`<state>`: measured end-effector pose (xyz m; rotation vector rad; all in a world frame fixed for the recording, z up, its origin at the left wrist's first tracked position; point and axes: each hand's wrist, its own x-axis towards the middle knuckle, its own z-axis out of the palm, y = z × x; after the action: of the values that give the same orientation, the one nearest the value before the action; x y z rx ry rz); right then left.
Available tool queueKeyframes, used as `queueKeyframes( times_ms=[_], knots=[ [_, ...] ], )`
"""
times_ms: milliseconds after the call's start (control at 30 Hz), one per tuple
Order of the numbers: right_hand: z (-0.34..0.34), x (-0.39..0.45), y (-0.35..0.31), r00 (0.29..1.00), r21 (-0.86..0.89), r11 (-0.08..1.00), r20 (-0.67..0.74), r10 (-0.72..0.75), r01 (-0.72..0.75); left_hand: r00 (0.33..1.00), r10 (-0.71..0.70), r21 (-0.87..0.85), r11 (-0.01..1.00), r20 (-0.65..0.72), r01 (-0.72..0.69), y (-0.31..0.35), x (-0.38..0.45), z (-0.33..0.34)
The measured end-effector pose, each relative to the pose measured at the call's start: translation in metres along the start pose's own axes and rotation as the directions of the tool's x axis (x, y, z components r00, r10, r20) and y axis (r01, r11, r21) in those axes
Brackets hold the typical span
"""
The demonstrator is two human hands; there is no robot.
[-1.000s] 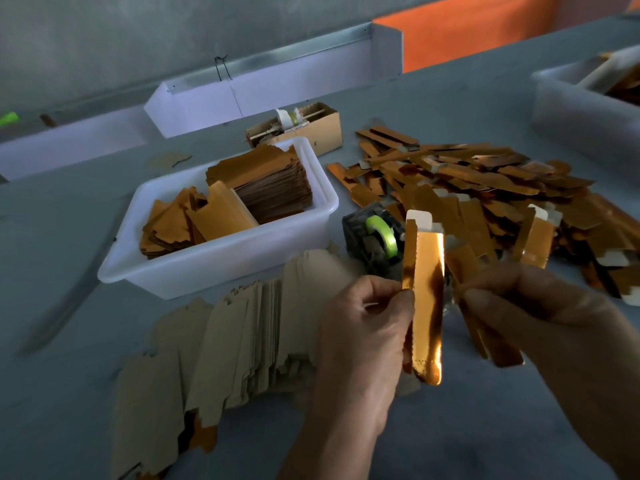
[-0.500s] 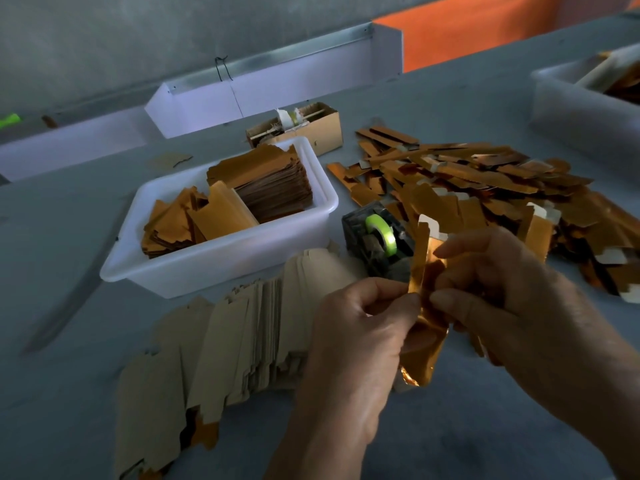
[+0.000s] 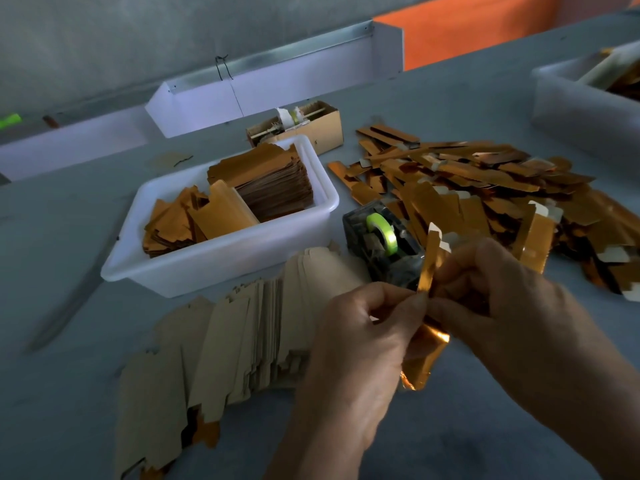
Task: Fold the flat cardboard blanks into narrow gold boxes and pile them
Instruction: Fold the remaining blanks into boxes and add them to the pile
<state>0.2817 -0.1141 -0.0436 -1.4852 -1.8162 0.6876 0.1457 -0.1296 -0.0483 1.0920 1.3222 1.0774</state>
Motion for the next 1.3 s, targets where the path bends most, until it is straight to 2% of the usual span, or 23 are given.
queueKeyframes(
  times_ms=[267, 467, 567, 633, 700, 767, 800, 833, 867, 900, 933, 967, 1000, 1033, 1100, 1167, 1200, 1300],
  knots=[
    [-0.004, -0.006, -0.008, 0.998, -0.131, 0.990, 0.036, 0.052, -0.047, 0.995, -0.014, -0.033, 0.999, -0.097, 0.011, -0.007, -0.004, 0.010],
    [-0.008, -0.005, -0.018, 0.971, -0.260, 0.942, 0.049, 0.234, -0.214, 0.988, -0.033, -0.017, 0.999, -0.148, 0.031, -0.012, -0.006, 0.018],
    [-0.007, -0.008, -0.016, 0.969, -0.348, 0.908, 0.000, 0.249, -0.233, 0.986, -0.003, -0.022, 1.000, -0.167, 0.000, -0.010, -0.007, 0.013],
    [-0.006, -0.009, -0.012, 0.971, -0.234, 0.946, 0.022, 0.237, -0.225, 0.986, 0.023, 0.003, 1.000, -0.166, -0.023, -0.008, -0.007, 0.007],
    [-0.003, -0.008, -0.007, 0.972, 0.076, 0.970, 0.065, 0.228, -0.232, 0.992, 0.010, -0.013, 1.000, -0.124, -0.012, -0.005, -0.007, 0.003],
    [0.002, -0.006, -0.004, 0.960, 0.334, 0.900, 0.110, 0.257, -0.279, 0.996, 0.006, 0.005, 1.000, -0.087, -0.005, -0.003, -0.008, 0.000],
    [0.004, -0.004, -0.003, 0.956, 0.389, 0.874, 0.115, 0.268, -0.292, 0.992, 0.046, 0.085, 0.996, -0.117, -0.036, -0.004, -0.008, -0.002],
    [0.005, 0.000, 0.001, 0.956, 0.405, 0.867, 0.086, 0.280, -0.290, 0.977, 0.124, 0.231, 0.969, -0.173, -0.083, -0.006, -0.006, -0.004],
    [0.004, 0.004, 0.005, 0.957, 0.385, 0.880, 0.040, 0.287, -0.280, 0.946, 0.232, 0.421, 0.899, -0.226, -0.120, -0.008, -0.003, -0.007],
    [0.002, 0.011, 0.009, 0.957, 0.343, 0.901, -0.017, 0.290, -0.267, 0.904, 0.343, 0.631, 0.767, -0.256, -0.112, -0.009, 0.000, -0.010],
    [-0.003, 0.019, 0.013, 0.956, 0.294, 0.924, -0.086, 0.282, -0.246, 0.871, 0.416, 0.801, 0.597, -0.262, -0.043, -0.007, 0.001, -0.013],
    [-0.007, 0.030, 0.018, 0.951, 0.237, 0.946, -0.162, 0.264, -0.222, 0.861, 0.430, 0.891, 0.450, -0.270, 0.055, -0.007, 0.003, -0.016],
    [-0.012, 0.041, 0.024, 0.942, 0.158, 0.965, -0.231, 0.245, -0.212, 0.870, 0.397, 0.919, 0.366, -0.294, 0.144, -0.009, 0.006, -0.021],
    [-0.015, 0.052, 0.029, 0.930, 0.060, 0.972, -0.282, 0.234, -0.226, 0.885, 0.338, 0.921, 0.331, -0.321, 0.208, -0.010, 0.008, -0.025],
    [-0.016, 0.067, 0.035, 0.912, -0.114, 0.951, -0.336, 0.236, -0.288, 0.901, 0.244, 0.902, 0.340, -0.358, 0.267, -0.014, 0.012, -0.033],
    [-0.010, 0.065, 0.033, 0.892, -0.139, 0.937, -0.377, 0.248, -0.320, 0.898, 0.204, 0.861, 0.426, -0.389, 0.276, -0.017, 0.016, -0.040],
    [-0.004, 0.058, 0.030, 0.890, -0.121, 0.949, -0.397, 0.224, -0.292, 0.890, 0.190, 0.821, 0.501, -0.414, 0.275, -0.017, 0.018, -0.043],
    [0.017, 0.026, 0.017, 0.907, -0.104, 0.992, -0.420, 0.018, -0.068, 0.881, 0.093, 0.664, 0.695, -0.464, 0.276, -0.018, 0.023, -0.054]
  ],
)
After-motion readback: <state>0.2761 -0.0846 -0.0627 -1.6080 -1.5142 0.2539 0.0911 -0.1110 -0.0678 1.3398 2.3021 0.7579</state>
